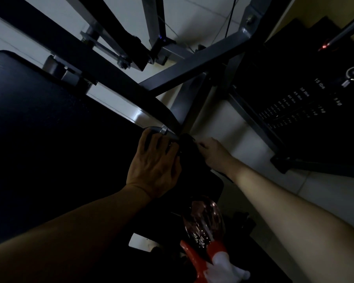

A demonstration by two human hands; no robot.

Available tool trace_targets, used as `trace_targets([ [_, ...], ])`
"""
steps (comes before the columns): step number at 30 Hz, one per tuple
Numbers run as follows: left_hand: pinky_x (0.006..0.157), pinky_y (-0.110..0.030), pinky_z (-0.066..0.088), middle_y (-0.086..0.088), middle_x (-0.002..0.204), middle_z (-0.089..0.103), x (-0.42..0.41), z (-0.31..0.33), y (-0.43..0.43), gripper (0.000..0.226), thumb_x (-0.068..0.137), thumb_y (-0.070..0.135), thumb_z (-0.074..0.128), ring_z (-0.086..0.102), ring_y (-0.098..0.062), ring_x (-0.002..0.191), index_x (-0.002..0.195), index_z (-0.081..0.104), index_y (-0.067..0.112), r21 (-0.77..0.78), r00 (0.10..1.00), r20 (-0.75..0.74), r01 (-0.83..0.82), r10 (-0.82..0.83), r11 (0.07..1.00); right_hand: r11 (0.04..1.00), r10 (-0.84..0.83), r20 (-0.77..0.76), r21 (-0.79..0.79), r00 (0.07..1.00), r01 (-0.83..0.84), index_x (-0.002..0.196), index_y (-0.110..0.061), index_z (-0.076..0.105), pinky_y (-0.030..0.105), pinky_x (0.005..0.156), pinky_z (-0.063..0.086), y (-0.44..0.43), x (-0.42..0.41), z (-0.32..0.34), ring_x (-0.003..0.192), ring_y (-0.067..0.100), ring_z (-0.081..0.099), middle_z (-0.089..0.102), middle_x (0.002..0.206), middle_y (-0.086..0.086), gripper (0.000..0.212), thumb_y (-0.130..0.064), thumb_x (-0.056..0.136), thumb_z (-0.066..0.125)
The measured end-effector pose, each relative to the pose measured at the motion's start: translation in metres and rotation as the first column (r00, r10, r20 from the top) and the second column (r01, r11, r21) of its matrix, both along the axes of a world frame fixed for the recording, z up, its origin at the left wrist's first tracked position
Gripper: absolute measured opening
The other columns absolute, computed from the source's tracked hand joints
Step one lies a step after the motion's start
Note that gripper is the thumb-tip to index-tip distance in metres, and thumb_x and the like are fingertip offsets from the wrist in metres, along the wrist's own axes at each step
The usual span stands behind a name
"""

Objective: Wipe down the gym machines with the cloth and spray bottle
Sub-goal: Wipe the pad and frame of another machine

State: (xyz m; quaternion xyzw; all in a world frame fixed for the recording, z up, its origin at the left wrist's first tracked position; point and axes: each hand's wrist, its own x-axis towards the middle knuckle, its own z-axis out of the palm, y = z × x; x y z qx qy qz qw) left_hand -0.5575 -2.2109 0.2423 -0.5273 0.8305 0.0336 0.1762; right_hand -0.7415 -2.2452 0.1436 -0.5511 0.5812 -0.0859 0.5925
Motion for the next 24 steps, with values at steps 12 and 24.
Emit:
trace_targets([
  [12, 0.121, -0.054, 0.014, -0.017, 0.111, 0.064, 0.002, -0.002, 0.000, 0.040, 0.099, 0.035, 0.039, 0.054, -0.040, 0.112, 0.112, 0.066, 0.008, 0.009, 0.999, -0.033, -0.012, 0.013, 1.000, 0.983, 0.127, -0.349, -0.079, 0.928, -0.164, 0.085, 0.001, 0.055, 0.032, 0.053, 0.037, 0.056, -0.086, 0.021, 0.073, 0.032, 0.060, 0.058, 0.077, 0.012, 0.013, -0.001, 0.096, 0.048],
  [24, 0.120, -0.057, 0.020, -0.017, 0.115, 0.063, 0.003, -0.008, 0.001, 0.041, 0.099, 0.036, 0.039, 0.052, -0.041, 0.115, 0.114, 0.065, 0.008, -0.007, 0.998, -0.057, -0.011, 0.011, 1.000, 0.975, 0.002, 0.052, 0.221, 0.999, -0.013, 0.067, -0.014, 0.061, 0.021, 0.049, 0.041, -0.002, -0.008, 0.017, 0.047, 0.005, 0.057, 0.060, 0.052, -0.006, 0.051, -0.059, 0.092, 0.058],
])
